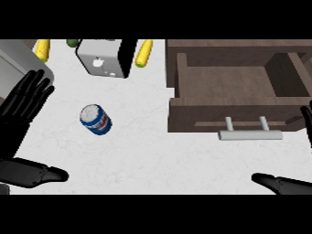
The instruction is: Pick up the can, place it into the drawer and close the drawer
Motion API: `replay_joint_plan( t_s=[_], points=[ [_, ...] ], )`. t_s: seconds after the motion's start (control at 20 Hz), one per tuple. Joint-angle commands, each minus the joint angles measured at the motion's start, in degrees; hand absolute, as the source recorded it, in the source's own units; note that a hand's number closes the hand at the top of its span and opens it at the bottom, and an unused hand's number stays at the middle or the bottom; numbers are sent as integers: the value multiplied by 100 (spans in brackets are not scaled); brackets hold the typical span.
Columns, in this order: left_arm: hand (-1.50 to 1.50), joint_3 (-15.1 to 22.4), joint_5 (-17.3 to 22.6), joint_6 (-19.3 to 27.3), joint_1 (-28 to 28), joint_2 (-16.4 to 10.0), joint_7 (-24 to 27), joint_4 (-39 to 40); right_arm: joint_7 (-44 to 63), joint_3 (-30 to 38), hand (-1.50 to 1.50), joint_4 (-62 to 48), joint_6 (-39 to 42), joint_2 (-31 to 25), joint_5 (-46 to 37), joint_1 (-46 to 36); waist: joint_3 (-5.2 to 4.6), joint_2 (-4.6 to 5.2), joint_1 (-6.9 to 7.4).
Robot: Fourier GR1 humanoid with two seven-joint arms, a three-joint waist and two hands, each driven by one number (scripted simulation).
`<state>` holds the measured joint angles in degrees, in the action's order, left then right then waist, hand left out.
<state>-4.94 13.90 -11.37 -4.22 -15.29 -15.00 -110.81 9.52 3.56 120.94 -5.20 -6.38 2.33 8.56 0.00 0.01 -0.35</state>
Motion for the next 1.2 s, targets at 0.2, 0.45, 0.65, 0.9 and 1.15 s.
replay_joint_plan(
  t_s=[0.2,0.45,0.65,0.9,1.15],
  points=[
    [-150,-787,797,-693,543,-428,-340,-433,-244,461,-150,390,479,22,421,968,-1,-14,25],
    [-150,-474,650,-222,557,-35,-1036,-1151,-380,1047,-150,267,917,-113,868,1018,1,-12,27],
    [-150,-1308,1707,-485,535,-354,-1207,-707,-806,1318,-150,329,1380,-65,1178,1617,1,-18,8],
    [-150,-1057,1762,106,-25,-76,-1733,-481,-699,1587,-150,173,1593,-163,1394,1405,2,-10,1],
    [-150,-1037,1836,45,-322,7,-1623,227,-492,2126,-150,205,1844,-331,1879,1445,0,-4,-22]
  ],
)
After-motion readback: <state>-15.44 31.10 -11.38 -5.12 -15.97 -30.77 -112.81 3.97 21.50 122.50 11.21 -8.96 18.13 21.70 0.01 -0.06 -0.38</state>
